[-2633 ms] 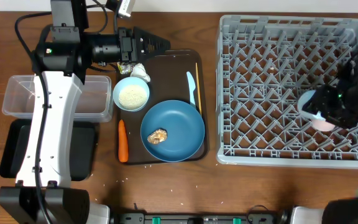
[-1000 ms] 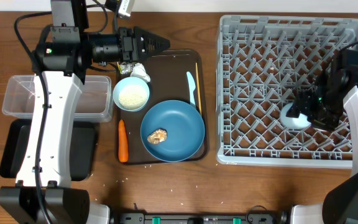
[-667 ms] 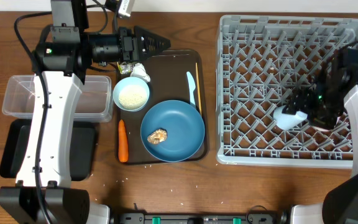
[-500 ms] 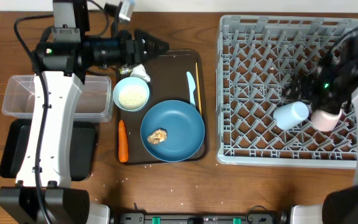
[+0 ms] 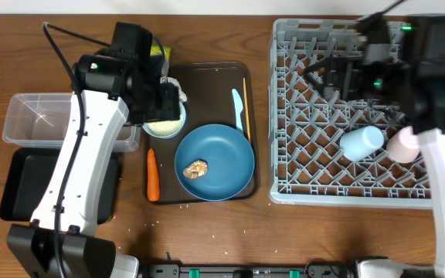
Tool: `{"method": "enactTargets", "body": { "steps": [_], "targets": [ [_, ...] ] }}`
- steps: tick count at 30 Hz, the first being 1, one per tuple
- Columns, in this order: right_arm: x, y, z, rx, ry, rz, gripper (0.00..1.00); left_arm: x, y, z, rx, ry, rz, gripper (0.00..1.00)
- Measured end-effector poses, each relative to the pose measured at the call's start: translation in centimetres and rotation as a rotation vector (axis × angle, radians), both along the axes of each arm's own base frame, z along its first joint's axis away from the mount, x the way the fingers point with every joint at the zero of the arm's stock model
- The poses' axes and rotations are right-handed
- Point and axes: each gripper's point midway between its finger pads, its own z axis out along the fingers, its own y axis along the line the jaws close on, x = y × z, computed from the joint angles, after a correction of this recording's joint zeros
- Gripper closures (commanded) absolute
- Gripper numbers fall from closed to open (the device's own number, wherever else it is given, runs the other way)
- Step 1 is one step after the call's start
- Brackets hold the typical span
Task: Sort waste into correct bins and load items into the dishwasher rack
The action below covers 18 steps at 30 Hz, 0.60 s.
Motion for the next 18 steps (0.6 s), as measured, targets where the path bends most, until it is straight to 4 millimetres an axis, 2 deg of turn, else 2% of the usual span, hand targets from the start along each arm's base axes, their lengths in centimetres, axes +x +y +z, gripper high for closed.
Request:
{"method": "enactTargets", "body": {
  "steps": [1, 2, 5, 7, 18],
  "targets": [
    [0.0, 0.3, -0.7, -0.012, 0.024, -0.005, 0.14, -0.2, 0.5, -0.5, 0.019, 0.012, 0.014, 0.48],
    [0.0, 0.4, -1.2, -0.018, 0.044, -0.012, 0.15, -0.3, 0.9, -1.0, 0.035, 0.026, 0.033, 0.49],
    [0.1, 0.7, -2.4, -0.039, 0.088, -0.029, 0.18, -1.3, 1.4, -2.5, 0.069, 0.074, 0.051, 0.48],
    [0.2, 0.7, -2.9, -0.050, 0.101, -0.037, 0.26, -2.0, 1.5, -3.4, 0.086, 0.105, 0.048, 0.48],
    [0.3, 0.4, -3.1, -0.060, 0.112, -0.062, 0.28, -5.9, 0.6, -7.9, 0.125, 0.258, 0.012, 0.48]
  ]
}}
